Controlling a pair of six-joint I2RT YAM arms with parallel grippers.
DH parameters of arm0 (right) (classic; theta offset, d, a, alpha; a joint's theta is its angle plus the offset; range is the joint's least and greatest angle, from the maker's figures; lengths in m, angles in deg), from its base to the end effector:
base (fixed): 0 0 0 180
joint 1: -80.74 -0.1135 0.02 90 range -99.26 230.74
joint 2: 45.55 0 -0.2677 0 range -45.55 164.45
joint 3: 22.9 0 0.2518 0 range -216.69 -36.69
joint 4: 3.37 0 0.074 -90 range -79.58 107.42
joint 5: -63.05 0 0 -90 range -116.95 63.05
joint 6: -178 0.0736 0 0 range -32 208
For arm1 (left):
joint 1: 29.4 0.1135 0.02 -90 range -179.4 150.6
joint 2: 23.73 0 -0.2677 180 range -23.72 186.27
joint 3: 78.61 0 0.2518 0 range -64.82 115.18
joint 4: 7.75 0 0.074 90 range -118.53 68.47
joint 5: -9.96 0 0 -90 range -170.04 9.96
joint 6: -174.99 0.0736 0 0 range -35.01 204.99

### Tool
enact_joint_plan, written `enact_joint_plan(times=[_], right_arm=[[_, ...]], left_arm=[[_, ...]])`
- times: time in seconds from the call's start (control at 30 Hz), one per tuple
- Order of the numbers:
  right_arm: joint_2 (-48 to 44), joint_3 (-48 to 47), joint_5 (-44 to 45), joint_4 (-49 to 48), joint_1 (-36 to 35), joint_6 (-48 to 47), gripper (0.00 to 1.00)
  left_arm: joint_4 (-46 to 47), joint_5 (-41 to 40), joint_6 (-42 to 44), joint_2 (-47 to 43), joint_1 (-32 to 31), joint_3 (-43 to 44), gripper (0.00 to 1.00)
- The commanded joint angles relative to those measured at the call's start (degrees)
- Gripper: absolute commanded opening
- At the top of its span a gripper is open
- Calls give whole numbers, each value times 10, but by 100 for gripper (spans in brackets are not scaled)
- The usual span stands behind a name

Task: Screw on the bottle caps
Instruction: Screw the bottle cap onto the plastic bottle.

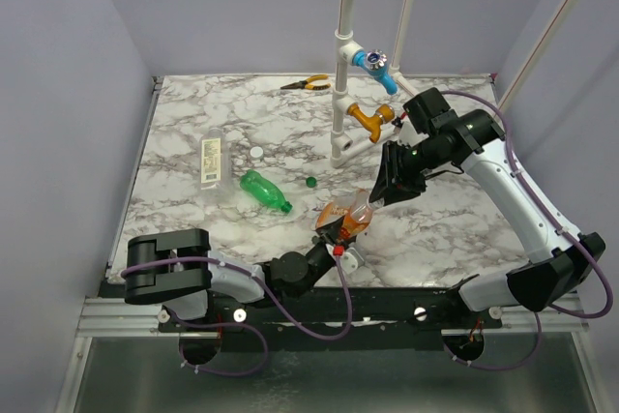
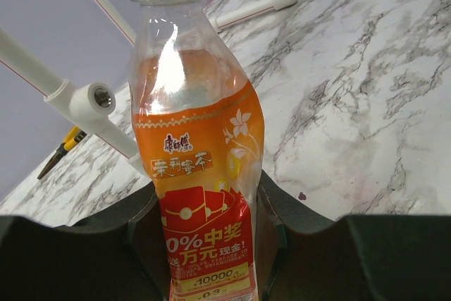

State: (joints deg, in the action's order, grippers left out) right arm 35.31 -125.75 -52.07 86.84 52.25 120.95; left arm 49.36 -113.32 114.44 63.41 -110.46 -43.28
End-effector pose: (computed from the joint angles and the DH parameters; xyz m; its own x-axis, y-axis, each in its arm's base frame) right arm 0.2164 0.1530 0.3415 -0.9951 0.0203 -0.0969 -0.0347 0.8456 0.5326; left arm 0.0861 -0.2874 0.1955 0.3768 0.2498 -0.8920 0.6381 0.6280 0.4454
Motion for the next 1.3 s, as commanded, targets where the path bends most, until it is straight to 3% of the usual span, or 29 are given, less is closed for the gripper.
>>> enact_joint_plan(times=[0.0, 1.27], right_arm=[[5, 0, 7, 5, 2, -8, 38], [18, -13, 54, -11, 1, -1, 40]], left_arm=[[48, 20, -3, 7, 1, 15, 0], [50, 4, -66, 44, 13, 29, 0]])
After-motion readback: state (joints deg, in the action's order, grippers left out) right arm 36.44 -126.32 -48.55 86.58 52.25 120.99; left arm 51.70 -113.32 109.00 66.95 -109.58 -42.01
